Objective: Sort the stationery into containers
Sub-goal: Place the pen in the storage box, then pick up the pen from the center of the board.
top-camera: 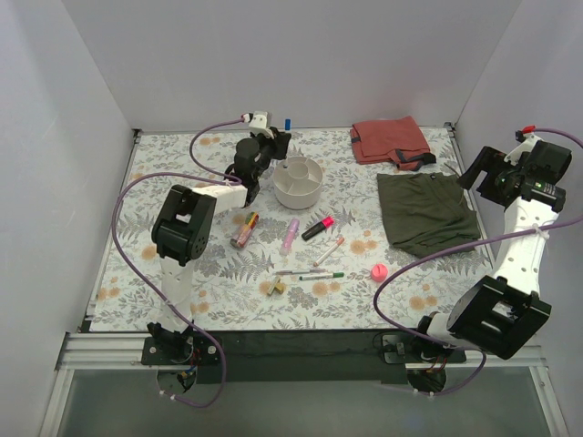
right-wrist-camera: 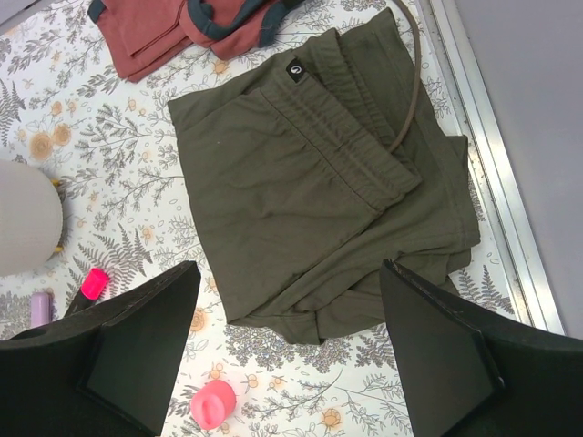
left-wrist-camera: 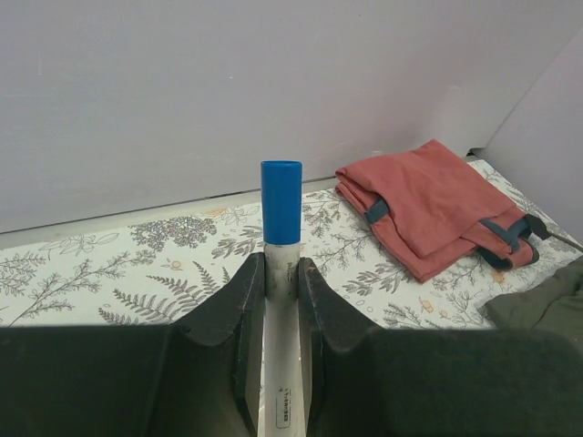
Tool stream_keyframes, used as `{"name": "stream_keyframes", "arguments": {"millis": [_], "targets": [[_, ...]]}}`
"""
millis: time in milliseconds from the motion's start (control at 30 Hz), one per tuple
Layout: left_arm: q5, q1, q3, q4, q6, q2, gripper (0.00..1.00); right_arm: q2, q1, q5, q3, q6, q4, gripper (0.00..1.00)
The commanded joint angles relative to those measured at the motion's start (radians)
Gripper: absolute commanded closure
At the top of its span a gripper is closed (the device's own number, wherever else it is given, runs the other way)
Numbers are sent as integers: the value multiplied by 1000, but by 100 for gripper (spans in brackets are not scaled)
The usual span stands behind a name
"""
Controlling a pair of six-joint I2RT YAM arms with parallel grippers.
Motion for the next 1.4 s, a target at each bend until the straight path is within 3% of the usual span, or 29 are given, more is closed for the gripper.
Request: {"name": "stream_keyframes", "arguments": {"millis": [0, 67, 167, 367, 600, 867, 967, 1100, 1200, 1233, 1267, 1300, 1367], "targets": [[18, 1, 47, -8, -9, 2, 100, -2, -3, -3, 22, -18, 25, 11], [22, 1, 42, -11, -15, 4, 98, 1, -4, -3, 22, -18, 28, 11], [29, 1, 30, -14, -23, -1, 82, 7, -3, -4, 23, -18, 30, 11], [46, 1, 10, -28, -23, -18, 81, 13, -3, -9, 26, -17, 36, 11], [54, 1, -15, -36, -18, -47, 67, -1, -3, -16, 19, -14, 37, 11], [29, 1, -42, -27, 6, -88, 65, -22, -3, -26, -3, -9, 39, 11], [6, 1, -30, -22, 49, -117, 57, -24, -4, -33, 0, -6, 39, 11], [20, 5, -56, -30, 195, -311, 41, -32, -3, -67, 11, -20, 41, 10], [191, 11, -84, -196, 264, -454, 26, -38, -3, -93, 2, -34, 42, 10], [266, 11, -84, -349, 271, -547, 24, -39, -3, -99, -1, -37, 42, 10], [344, 11, -85, -437, 282, -589, 24, -42, -3, -113, -3, -37, 44, 10], [529, 10, -79, -530, 310, -623, 26, -45, -3, -124, -7, -37, 44, 10], [708, 5, -32, -871, 389, -685, 40, -51, -3, -141, -9, -37, 42, 9]]}}
